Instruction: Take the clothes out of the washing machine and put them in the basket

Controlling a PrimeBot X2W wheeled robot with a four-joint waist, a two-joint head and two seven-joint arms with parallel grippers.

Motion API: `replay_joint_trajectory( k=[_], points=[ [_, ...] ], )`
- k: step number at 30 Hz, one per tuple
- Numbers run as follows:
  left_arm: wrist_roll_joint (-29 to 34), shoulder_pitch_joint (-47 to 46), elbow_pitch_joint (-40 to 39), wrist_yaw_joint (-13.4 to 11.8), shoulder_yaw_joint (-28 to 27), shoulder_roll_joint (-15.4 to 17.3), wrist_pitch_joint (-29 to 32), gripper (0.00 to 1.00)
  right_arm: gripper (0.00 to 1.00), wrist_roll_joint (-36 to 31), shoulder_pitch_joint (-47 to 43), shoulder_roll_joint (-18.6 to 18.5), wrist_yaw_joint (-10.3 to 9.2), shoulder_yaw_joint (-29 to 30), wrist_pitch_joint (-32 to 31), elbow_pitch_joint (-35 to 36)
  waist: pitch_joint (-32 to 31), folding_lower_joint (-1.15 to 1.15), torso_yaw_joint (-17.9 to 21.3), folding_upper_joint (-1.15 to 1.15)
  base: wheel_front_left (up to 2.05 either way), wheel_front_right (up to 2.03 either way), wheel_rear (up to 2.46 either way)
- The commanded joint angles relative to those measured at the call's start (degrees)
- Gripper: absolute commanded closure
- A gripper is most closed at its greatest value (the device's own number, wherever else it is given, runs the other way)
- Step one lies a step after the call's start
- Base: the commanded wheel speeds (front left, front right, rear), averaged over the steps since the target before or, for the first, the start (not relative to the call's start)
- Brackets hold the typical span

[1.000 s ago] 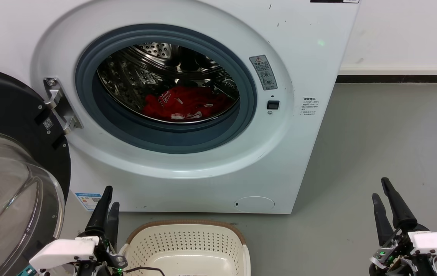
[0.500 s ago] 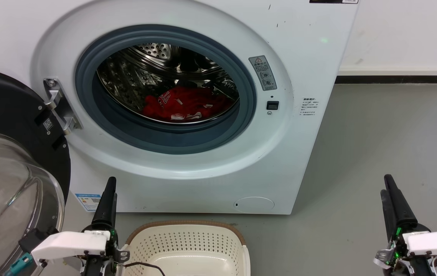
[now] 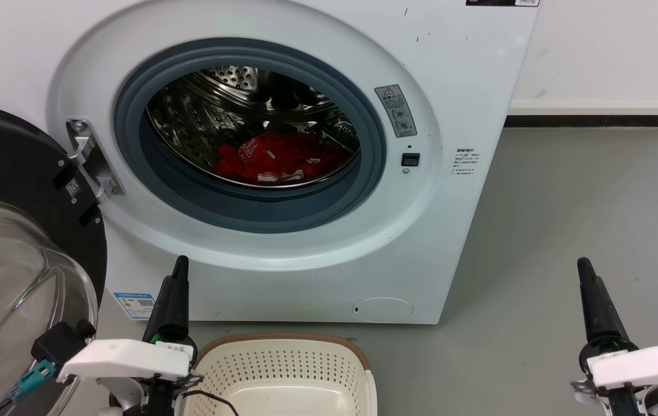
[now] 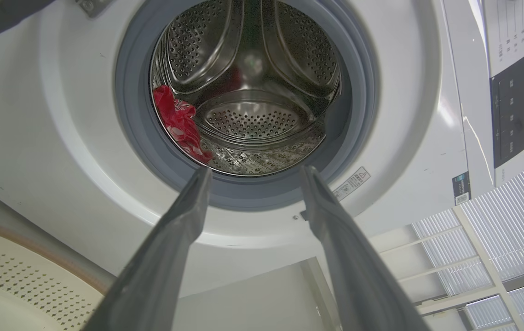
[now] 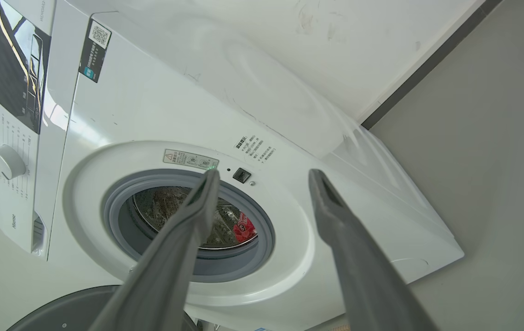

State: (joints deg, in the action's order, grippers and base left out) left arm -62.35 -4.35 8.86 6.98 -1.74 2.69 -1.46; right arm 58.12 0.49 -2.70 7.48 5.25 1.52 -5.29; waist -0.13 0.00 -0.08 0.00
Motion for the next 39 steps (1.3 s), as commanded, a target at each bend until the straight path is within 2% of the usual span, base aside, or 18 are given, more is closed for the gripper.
replay_joint_trajectory(
  k=[1,18,39],
  points=[
    [2.65,-1.21,-1.27,-0.11,0.50,0.16,-0.62,0.00,0.00,-2.87,-0.22,-0.25,0.01,0.00,0.63,1.53,0.00,0.00,-0.02,0.00,0.00,0.00,0.00],
    [19.86,-1.05,-1.96,-1.05,2.96,0.18,-4.00,0.00,0.00,-21.11,-2.08,-0.27,0.01,0.32,2.97,4.00,-0.23,0.00,-0.05,0.00,0.00,0.00,0.00],
    [34.52,-1.21,-1.11,-2.20,4.65,0.33,-7.28,0.00,0.00,-36.84,-4.04,-0.28,0.01,0.58,4.06,5.76,-0.40,0.00,-0.40,0.00,0.00,0.00,0.00]
  ],
)
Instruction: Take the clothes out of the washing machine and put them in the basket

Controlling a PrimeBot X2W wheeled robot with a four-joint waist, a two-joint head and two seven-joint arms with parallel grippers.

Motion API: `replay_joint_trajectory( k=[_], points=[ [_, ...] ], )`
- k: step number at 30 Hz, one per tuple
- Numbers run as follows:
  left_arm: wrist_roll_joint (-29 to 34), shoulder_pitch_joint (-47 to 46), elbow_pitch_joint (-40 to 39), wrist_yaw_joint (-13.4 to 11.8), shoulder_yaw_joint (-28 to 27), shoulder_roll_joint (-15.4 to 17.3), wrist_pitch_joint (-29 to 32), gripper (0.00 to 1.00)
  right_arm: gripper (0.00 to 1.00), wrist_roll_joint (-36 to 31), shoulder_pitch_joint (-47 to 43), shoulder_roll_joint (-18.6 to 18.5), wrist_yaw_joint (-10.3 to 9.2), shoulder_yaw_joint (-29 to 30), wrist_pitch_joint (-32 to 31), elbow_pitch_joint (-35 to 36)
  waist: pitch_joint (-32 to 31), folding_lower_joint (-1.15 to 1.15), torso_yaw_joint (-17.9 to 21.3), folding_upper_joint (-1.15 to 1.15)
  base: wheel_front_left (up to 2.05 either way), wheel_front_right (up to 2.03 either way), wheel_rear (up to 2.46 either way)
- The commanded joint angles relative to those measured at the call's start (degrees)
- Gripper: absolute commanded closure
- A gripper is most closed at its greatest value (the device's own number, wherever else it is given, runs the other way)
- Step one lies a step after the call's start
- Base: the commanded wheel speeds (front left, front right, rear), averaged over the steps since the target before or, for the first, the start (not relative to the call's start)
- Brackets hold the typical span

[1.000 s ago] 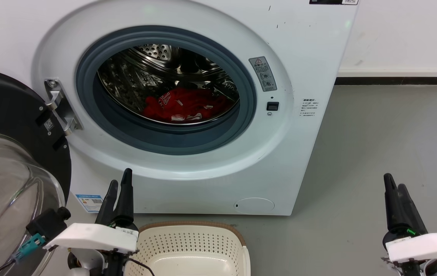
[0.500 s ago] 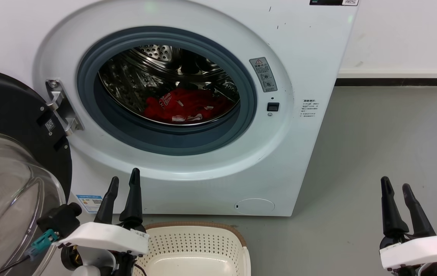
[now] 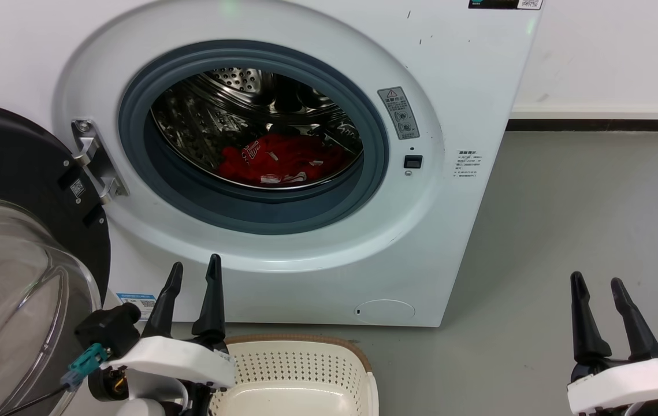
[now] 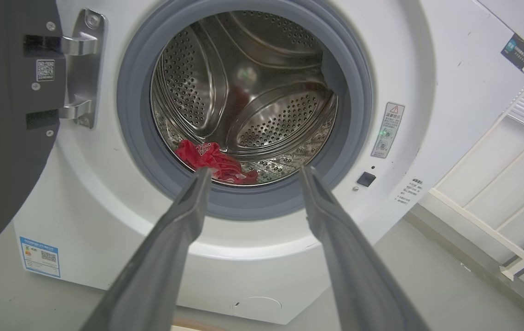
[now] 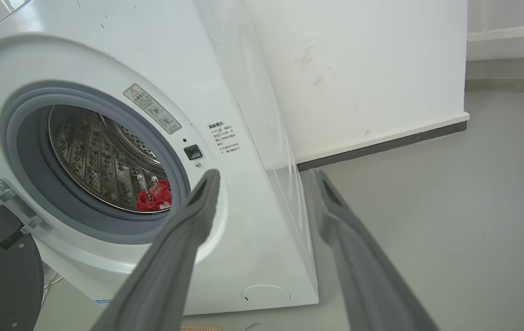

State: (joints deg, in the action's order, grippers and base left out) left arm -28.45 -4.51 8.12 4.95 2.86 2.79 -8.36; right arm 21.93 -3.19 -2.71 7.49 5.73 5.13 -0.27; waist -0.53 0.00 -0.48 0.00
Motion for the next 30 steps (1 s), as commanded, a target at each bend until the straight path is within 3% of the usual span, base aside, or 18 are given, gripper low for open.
replay_joint_trajectory(
  k=[1,30],
  points=[
    [1.19,-1.05,-0.34,-0.22,0.11,0.24,-0.56,0.00,0.00,-1.43,-0.42,-0.27,0.00,0.14,0.49,0.77,0.00,0.00,-0.02,0.00,0.00,0.00,0.00],
    [16.49,-0.50,-0.39,-1.50,1.70,0.38,-4.34,0.00,0.00,-17.25,-2.57,-0.28,-0.01,0.05,2.08,4.18,0.05,0.00,-0.38,0.00,0.00,0.00,0.00]
  ],
)
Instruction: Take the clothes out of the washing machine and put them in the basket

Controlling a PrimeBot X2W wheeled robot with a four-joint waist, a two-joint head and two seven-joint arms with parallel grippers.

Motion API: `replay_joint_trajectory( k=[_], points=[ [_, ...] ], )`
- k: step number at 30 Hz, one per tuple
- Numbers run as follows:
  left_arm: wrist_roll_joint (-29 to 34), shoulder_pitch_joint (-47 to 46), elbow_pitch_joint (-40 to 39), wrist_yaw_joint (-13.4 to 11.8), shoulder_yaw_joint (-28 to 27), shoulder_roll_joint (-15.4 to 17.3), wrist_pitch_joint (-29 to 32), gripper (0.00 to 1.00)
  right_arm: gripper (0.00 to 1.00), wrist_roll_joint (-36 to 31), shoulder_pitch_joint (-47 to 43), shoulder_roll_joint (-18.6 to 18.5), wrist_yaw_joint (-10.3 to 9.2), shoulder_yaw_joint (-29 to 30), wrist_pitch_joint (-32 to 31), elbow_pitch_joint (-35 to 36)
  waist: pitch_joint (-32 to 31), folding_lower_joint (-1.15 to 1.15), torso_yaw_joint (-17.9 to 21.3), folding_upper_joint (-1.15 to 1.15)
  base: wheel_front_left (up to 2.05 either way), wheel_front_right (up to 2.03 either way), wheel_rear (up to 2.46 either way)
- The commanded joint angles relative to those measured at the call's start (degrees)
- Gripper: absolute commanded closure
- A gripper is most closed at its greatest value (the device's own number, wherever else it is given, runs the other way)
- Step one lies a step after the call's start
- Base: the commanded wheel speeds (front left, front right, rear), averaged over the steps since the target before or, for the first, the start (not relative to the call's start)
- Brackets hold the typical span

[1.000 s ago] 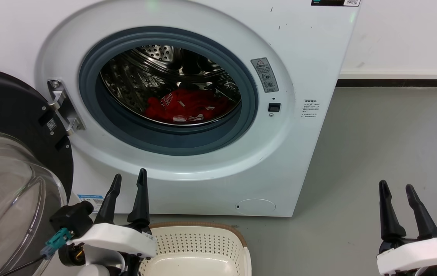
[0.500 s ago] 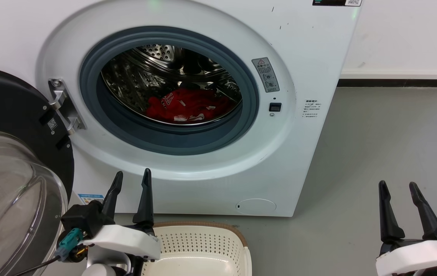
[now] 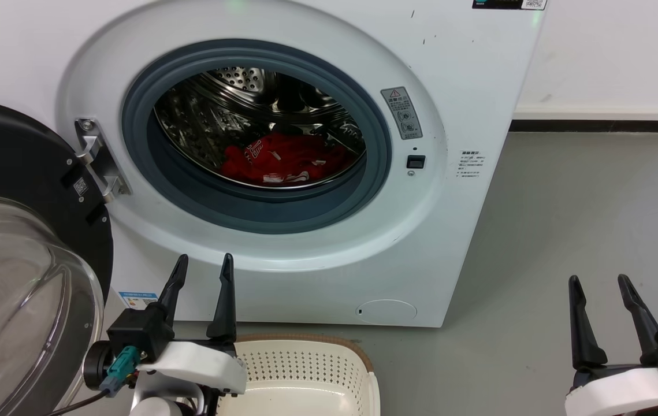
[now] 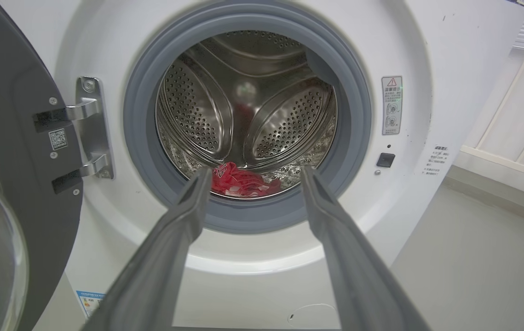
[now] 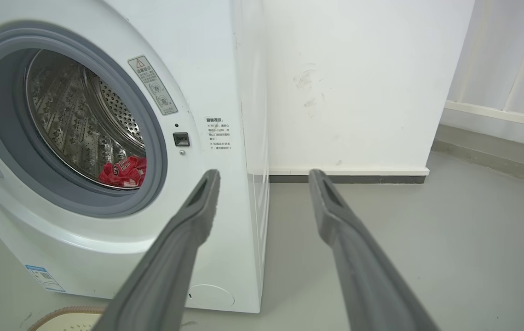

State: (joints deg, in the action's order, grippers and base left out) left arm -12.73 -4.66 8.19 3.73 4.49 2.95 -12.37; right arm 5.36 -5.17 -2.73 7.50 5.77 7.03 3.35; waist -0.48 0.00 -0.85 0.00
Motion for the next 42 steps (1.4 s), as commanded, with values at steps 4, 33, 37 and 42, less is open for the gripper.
replay_joint_trajectory(
  k=[4,33,37,42],
  points=[
    [2.23,-0.05,-0.23,-0.58,-0.10,0.19,-0.77,0.00,0.00,-1.55,-0.82,-0.26,-0.02,-0.04,0.53,0.54,-0.09,0.00,-0.11,0.00,0.00,0.00,0.00],
    [9.90,0.36,1.45,-1.64,-1.18,0.06,-2.98,0.00,0.00,-6.91,-1.15,-0.25,-0.02,0.37,1.91,-0.85,-0.05,0.00,-0.75,0.00,0.00,0.00,0.00],
    [9.92,0.39,1.52,-1.65,-1.26,0.05,-2.93,0.00,0.00,-6.76,-1.18,-0.25,-0.02,0.37,1.91,-0.97,0.01,0.00,-0.73,0.00,0.00,0.00,0.00],
    [10.09,0.44,1.53,-1.66,-1.36,0.03,-2.93,0.00,0.00,-6.55,-1.25,-0.24,-0.02,0.25,1.84,-1.13,0.08,0.00,-0.71,0.00,0.00,0.00,0.00]
  ],
)
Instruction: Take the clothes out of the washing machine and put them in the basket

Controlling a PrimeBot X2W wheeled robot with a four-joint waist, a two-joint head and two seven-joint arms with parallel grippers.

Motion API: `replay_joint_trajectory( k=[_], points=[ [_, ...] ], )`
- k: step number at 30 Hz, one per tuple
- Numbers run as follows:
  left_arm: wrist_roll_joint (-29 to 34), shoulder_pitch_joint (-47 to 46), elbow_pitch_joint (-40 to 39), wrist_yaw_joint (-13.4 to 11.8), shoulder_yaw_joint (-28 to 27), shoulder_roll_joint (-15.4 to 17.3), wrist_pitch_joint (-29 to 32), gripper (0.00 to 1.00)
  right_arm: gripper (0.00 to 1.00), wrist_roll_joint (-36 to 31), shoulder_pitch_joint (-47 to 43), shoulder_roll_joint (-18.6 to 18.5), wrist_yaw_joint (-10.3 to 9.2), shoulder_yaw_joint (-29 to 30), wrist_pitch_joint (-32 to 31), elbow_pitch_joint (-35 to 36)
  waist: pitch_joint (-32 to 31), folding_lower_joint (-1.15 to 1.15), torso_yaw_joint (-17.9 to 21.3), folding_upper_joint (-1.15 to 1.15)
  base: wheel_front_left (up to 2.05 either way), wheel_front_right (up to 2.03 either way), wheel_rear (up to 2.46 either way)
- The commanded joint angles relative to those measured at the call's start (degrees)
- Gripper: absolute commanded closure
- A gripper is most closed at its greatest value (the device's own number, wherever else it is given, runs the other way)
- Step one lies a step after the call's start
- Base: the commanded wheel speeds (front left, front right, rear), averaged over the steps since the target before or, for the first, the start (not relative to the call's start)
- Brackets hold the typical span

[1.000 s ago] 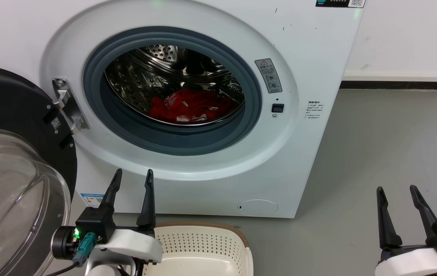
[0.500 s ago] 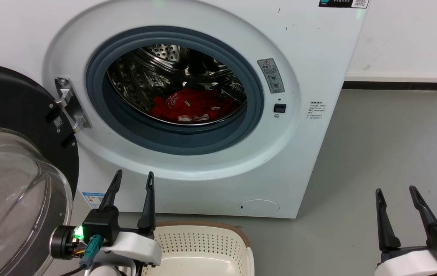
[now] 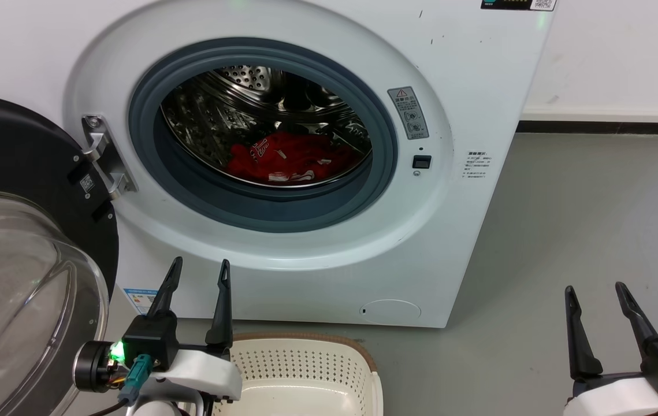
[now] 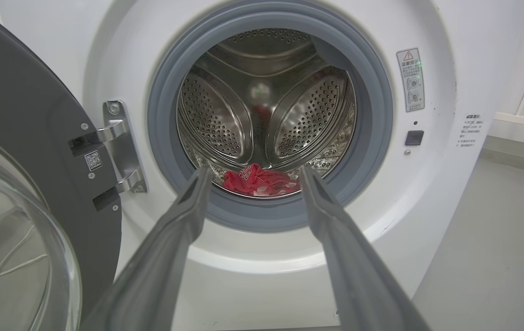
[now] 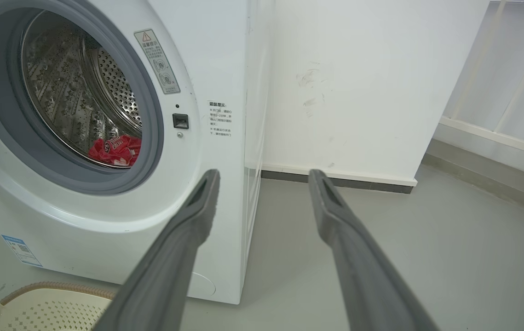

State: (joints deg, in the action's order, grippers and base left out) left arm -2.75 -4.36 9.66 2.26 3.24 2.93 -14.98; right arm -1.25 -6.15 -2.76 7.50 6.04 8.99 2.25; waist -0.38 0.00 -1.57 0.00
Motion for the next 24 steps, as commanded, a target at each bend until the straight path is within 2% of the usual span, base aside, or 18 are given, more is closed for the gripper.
replay_joint_trajectory(
  k=[1,11,24],
  points=[
    [0.15,0.14,0.07,-0.18,-0.12,0.04,-0.32,0.00,0.00,0.05,-0.29,-0.21,-0.02,0.00,-0.12,-0.01,0.02,0.00,0.00,0.00,0.00,0.00,0.00],
    [0.55,-2.83,0.60,-0.59,-0.46,0.03,-0.31,0.00,0.00,0.00,0.85,-0.21,-0.02,-0.42,-0.22,0.88,2.45,0.00,0.09,0.00,0.00,0.00,0.00],
    [0.39,-20.48,8.35,-0.63,-2.93,1.67,-0.25,0.00,0.00,0.07,8.53,-0.18,-0.03,-3.27,0.21,2.97,19.52,0.00,4.12,0.00,0.00,0.00,0.00]
  ],
)
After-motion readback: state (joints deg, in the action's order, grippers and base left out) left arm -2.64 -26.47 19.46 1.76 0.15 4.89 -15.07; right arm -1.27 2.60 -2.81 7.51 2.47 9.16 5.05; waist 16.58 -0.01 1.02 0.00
